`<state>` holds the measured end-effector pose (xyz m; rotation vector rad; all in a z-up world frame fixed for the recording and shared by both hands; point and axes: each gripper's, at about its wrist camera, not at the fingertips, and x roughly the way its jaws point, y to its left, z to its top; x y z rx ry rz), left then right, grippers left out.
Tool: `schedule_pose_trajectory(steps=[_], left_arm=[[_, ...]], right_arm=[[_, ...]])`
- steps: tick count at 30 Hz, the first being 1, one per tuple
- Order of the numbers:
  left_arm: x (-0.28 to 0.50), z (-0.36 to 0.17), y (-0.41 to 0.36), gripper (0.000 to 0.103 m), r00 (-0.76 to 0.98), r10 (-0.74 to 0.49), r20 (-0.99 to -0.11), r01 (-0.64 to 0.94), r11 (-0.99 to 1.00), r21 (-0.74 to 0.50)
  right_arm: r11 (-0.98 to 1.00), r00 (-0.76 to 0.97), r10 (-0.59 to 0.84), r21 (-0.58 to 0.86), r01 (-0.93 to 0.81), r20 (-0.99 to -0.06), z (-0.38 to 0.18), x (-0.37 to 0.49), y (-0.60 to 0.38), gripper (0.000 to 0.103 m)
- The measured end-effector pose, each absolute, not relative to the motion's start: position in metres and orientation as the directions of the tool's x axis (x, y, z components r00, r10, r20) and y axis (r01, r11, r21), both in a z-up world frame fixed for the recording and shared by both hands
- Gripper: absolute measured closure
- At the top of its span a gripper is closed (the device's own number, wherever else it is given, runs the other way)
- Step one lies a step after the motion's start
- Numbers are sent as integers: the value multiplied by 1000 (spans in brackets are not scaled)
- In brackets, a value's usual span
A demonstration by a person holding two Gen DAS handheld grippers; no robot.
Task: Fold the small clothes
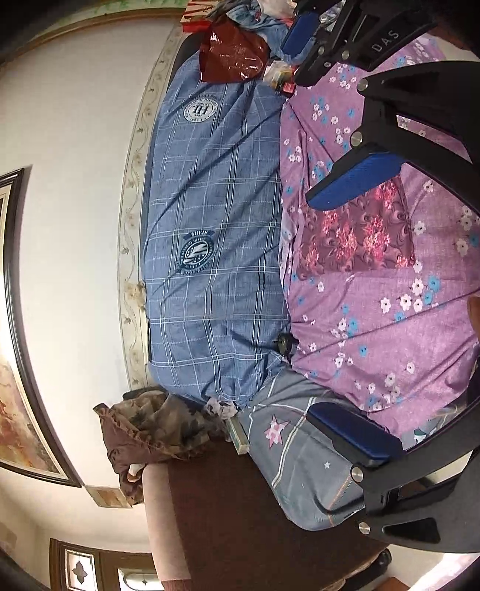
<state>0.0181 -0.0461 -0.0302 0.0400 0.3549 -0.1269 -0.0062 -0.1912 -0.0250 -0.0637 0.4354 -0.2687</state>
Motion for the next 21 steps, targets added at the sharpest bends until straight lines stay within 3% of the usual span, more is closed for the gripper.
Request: schedule_pose_trajectory(steps=[21], left_arm=[[5, -22, -33, 0, 938, -117, -327, 120, 993, -10]], right_arm=[[962, 866, -273, -113, 249, -418, -20, -16, -187, 54]])
